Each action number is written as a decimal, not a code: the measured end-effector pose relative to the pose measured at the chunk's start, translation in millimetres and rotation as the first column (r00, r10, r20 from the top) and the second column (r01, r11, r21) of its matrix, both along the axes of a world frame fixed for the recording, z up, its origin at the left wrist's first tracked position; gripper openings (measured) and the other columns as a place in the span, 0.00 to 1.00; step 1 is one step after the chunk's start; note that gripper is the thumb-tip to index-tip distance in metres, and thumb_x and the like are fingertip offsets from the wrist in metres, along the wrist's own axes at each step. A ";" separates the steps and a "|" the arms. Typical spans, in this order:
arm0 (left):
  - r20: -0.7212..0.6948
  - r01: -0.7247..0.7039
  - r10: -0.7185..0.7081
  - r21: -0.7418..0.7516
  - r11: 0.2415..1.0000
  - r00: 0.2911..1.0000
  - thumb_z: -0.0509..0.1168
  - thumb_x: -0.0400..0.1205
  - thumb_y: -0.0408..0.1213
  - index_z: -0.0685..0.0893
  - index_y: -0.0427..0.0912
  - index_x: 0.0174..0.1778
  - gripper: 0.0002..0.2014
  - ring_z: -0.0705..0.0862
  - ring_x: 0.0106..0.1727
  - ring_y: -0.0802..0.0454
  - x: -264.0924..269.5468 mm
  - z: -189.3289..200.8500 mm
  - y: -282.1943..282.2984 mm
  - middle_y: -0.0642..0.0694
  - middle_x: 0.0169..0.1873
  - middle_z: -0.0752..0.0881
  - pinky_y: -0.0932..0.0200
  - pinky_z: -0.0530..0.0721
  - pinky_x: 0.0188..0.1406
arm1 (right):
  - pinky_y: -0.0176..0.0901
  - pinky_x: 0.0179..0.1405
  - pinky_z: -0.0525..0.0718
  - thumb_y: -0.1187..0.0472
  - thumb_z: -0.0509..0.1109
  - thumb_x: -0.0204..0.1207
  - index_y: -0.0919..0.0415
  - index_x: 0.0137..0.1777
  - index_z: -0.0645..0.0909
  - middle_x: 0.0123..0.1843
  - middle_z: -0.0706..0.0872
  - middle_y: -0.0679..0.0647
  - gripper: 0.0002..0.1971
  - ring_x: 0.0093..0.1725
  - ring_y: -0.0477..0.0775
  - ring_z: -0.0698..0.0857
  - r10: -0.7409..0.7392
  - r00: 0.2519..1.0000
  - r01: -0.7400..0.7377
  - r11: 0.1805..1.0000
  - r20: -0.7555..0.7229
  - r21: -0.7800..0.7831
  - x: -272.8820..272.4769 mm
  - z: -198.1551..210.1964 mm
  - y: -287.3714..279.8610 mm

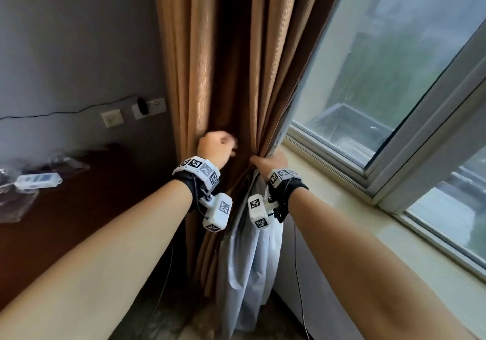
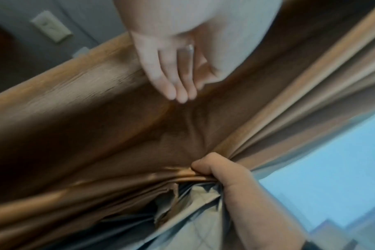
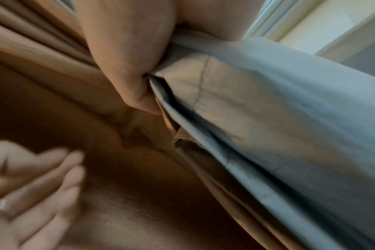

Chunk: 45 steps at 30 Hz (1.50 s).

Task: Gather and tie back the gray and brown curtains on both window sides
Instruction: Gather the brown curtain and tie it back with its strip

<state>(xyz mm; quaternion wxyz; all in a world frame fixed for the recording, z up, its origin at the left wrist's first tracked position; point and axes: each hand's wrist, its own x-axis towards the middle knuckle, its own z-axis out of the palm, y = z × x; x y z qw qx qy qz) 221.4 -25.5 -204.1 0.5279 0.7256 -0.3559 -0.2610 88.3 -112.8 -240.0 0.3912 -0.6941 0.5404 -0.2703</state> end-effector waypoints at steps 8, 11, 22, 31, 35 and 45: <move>0.265 -0.654 0.630 0.004 0.756 0.730 0.78 0.66 0.43 0.63 0.41 0.74 0.43 0.71 0.68 0.34 34.2 -6.3 20.7 0.37 0.73 0.65 0.38 0.78 0.60 | 0.40 0.48 0.80 0.55 0.79 0.66 0.57 0.62 0.84 0.49 0.86 0.53 0.23 0.47 0.56 0.85 -0.020 0.999 0.018 0.998 0.036 0.063 10.9 -1.2 3.5; 0.253 -0.700 0.680 -0.015 0.714 0.688 0.79 0.67 0.44 0.63 0.44 0.76 0.44 0.70 0.71 0.36 45.6 0.7 21.6 0.40 0.75 0.64 0.37 0.74 0.62 | 0.43 0.51 0.83 0.56 0.79 0.65 0.57 0.62 0.85 0.50 0.88 0.53 0.23 0.49 0.57 0.87 -0.028 0.998 0.025 0.997 0.050 0.068 9.1 -3.6 3.1; 0.184 0.047 -0.054 0.040 0.998 0.981 0.72 0.76 0.42 0.89 0.44 0.45 0.06 0.89 0.44 0.43 29.6 0.8 21.5 0.44 0.37 0.89 0.54 0.86 0.46 | 0.41 0.47 0.81 0.61 0.78 0.64 0.58 0.59 0.86 0.48 0.88 0.54 0.21 0.49 0.56 0.88 -0.029 0.995 0.026 0.999 0.094 0.037 14.0 -3.8 12.7; 0.028 0.334 -0.341 0.135 0.933 0.940 0.64 0.79 0.30 0.81 0.32 0.31 0.10 0.87 0.42 0.40 2.5 3.0 0.6 0.37 0.33 0.83 0.50 0.88 0.47 | 0.36 0.52 0.81 0.63 0.79 0.61 0.61 0.70 0.70 0.58 0.85 0.54 0.36 0.56 0.51 0.85 0.142 0.968 -0.124 0.987 0.205 -0.099 6.3 -7.4 30.1; -0.031 0.373 -0.372 0.130 0.919 0.928 0.59 0.68 0.34 0.75 0.44 0.16 0.13 0.73 0.34 0.46 -9.9 10.6 -1.1 0.44 0.24 0.74 0.53 0.72 0.39 | 0.48 0.60 0.87 0.54 0.88 0.48 0.61 0.68 0.71 0.59 0.87 0.55 0.47 0.59 0.49 0.88 0.180 0.946 -0.169 0.984 0.268 -0.062 8.7 -10.8 24.1; -0.020 -0.238 0.241 0.098 0.966 0.970 0.64 0.76 0.39 0.83 0.47 0.40 0.03 0.89 0.37 0.44 18.5 -13.1 -5.0 0.41 0.44 0.91 0.51 0.89 0.40 | 0.38 0.45 0.77 0.56 0.79 0.65 0.55 0.61 0.82 0.47 0.85 0.51 0.23 0.46 0.55 0.84 -0.048 0.995 0.045 0.999 0.090 0.028 -9.4 -2.1 -15.3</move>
